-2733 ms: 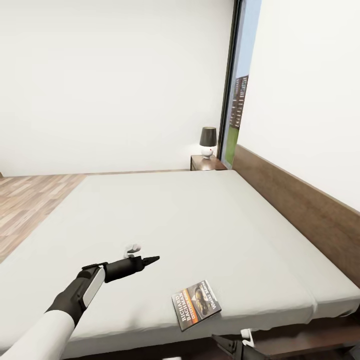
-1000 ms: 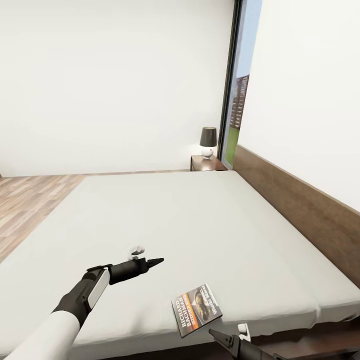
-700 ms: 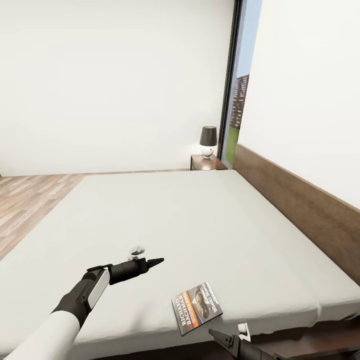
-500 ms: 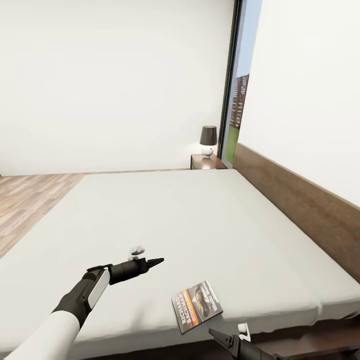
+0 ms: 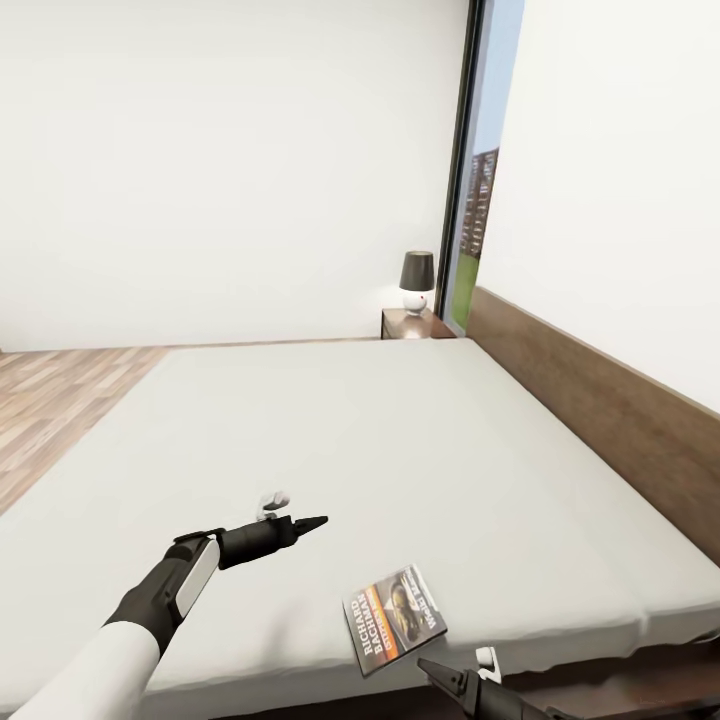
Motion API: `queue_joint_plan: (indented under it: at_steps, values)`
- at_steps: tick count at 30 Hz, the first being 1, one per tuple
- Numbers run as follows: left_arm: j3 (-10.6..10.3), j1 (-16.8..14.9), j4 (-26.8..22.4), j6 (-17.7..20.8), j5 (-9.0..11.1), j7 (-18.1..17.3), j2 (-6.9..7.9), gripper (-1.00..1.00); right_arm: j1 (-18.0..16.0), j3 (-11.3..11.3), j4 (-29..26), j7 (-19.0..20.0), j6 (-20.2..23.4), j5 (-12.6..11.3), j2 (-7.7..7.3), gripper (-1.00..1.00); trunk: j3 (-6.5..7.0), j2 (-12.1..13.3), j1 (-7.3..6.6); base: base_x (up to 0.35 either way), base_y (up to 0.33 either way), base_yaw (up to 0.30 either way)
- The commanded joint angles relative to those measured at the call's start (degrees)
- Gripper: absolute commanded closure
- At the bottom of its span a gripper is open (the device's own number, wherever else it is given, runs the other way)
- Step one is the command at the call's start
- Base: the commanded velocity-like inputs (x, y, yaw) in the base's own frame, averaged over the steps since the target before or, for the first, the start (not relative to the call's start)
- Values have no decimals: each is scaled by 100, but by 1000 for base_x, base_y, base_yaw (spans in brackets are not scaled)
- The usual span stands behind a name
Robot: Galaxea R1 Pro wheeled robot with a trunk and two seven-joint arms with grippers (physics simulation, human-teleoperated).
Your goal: In the bedroom, move the book from the bed onto either nightstand, and place the two sandals side by side next to the bed.
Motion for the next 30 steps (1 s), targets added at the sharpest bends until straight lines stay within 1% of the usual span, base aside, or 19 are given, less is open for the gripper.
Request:
queue_joint_plan:
  at_steps: [1, 26, 30]
  values:
    - [-21, -3, -2, 44, 54, 10, 6, -100, -3, -46, -1, 23, 60, 26, 1, -100, -5, -2, 1, 129, 0, 0]
    - [-21, -3, -2, 42, 54, 2, 6, -100, -3, -46, -1, 26, 60, 27, 1, -100, -5, -2, 1, 11, 0, 0]
    - [-21, -3, -2, 49, 54, 6, 6, -100, -3, -46, -1, 26, 60, 27, 1, -100, -77, -163, 89, 0, 0, 0]
